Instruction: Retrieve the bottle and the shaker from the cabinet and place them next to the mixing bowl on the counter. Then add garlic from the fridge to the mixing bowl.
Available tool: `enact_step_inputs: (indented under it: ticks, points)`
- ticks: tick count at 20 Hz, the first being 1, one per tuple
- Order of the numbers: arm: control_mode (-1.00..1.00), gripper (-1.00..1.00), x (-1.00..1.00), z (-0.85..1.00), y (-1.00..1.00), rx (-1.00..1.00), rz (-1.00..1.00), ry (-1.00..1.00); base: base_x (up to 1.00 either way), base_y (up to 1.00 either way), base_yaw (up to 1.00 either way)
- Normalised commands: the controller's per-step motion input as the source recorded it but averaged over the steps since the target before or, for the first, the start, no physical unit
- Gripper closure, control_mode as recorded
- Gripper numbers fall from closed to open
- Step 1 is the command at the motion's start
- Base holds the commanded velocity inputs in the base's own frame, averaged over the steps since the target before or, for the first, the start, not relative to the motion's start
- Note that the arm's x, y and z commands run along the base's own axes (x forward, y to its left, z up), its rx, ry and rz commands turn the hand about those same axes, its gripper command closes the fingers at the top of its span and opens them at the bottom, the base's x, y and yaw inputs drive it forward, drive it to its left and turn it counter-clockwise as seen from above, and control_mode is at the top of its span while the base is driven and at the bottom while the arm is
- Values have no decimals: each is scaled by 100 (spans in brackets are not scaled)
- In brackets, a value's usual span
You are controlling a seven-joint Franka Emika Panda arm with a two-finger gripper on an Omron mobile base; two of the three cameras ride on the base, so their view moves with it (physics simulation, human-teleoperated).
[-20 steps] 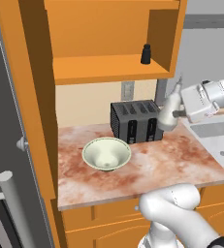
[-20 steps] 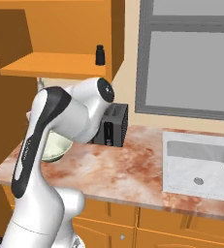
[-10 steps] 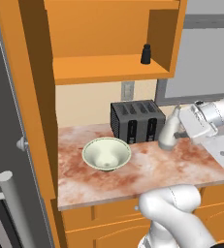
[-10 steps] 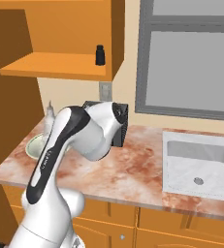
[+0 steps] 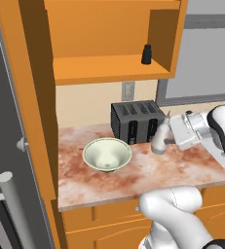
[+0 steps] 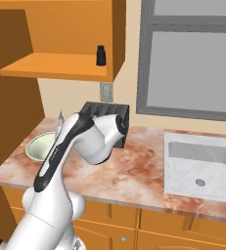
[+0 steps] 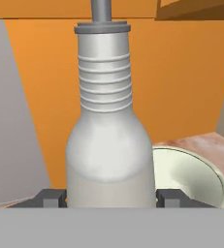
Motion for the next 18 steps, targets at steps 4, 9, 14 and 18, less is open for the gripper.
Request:
enact_step_inputs:
  ticks: [4, 9, 14, 18]
  points:
    - [-100, 100, 57, -4, -24, 0, 0, 4, 0, 0, 0]
    - [-100, 100, 29, -1, -32, -1, 0, 3, 0, 0, 0]
    - [-100, 100, 21, -45, -4, -3, 0, 3, 0, 0, 0]
    - [-100, 100, 32, -66, 0, -5, 0, 2, 0, 0, 0]
